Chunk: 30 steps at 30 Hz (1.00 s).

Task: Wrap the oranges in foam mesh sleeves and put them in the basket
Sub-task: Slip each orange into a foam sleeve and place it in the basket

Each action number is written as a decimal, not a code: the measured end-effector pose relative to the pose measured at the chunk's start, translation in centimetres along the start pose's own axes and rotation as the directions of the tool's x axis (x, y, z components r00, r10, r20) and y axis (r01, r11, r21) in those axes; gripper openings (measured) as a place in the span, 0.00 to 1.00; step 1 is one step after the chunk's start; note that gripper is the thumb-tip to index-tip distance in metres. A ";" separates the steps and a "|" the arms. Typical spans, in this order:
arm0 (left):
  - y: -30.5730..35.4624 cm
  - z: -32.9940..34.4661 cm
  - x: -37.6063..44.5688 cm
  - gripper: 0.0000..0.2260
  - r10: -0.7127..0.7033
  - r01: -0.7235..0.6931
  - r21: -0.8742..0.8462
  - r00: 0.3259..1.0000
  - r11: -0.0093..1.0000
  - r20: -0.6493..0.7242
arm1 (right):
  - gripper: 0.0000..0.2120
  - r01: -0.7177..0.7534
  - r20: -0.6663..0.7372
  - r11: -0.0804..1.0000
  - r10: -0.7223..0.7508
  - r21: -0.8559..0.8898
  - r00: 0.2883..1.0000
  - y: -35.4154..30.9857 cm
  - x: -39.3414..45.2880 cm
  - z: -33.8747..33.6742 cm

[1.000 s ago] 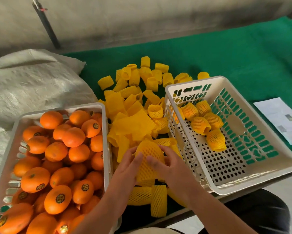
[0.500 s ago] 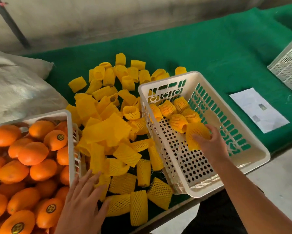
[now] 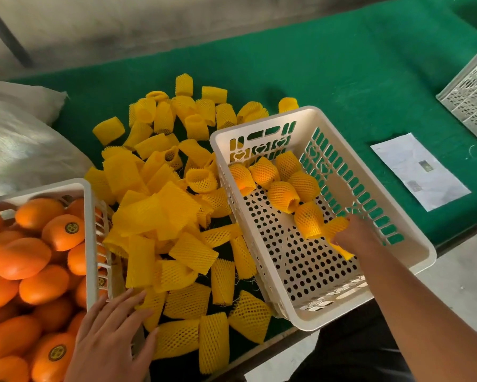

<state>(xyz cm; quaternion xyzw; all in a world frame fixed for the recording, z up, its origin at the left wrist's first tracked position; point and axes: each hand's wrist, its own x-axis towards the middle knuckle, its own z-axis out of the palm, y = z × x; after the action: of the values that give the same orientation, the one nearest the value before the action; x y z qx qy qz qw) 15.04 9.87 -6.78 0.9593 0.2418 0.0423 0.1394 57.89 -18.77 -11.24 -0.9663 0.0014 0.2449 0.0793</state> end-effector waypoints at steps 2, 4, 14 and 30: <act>-0.1 0.0 0.0 0.29 -0.002 0.002 0.009 1.000 1.000 0.007 | 0.29 0.015 0.016 1.000 -0.014 -0.020 1.000 -0.1 0.2 0.5; -0.1 0.0 0.0 0.30 -0.003 0.003 0.004 1.000 1.000 0.002 | 0.29 0.010 0.017 0.999 -0.009 -0.051 1.000 -0.2 0.5 1.0; 0.2 -0.3 -0.3 0.34 -0.013 0.009 -0.102 0.999 0.995 -0.036 | 0.30 0.094 -0.215 0.996 -0.091 0.005 0.972 -1.2 -3.7 -0.5; -2.5 -2.4 -1.7 0.21 -0.293 0.234 -0.294 0.940 0.927 -0.177 | 0.10 0.549 -0.163 0.778 -0.525 0.306 0.835 -9.9 -17.9 5.4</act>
<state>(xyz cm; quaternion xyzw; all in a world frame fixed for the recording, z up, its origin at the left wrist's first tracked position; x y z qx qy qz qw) 12.09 11.77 -5.20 0.8795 0.3748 0.1601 0.2455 40.00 -8.79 -5.88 -0.9055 -0.2290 0.1748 0.3114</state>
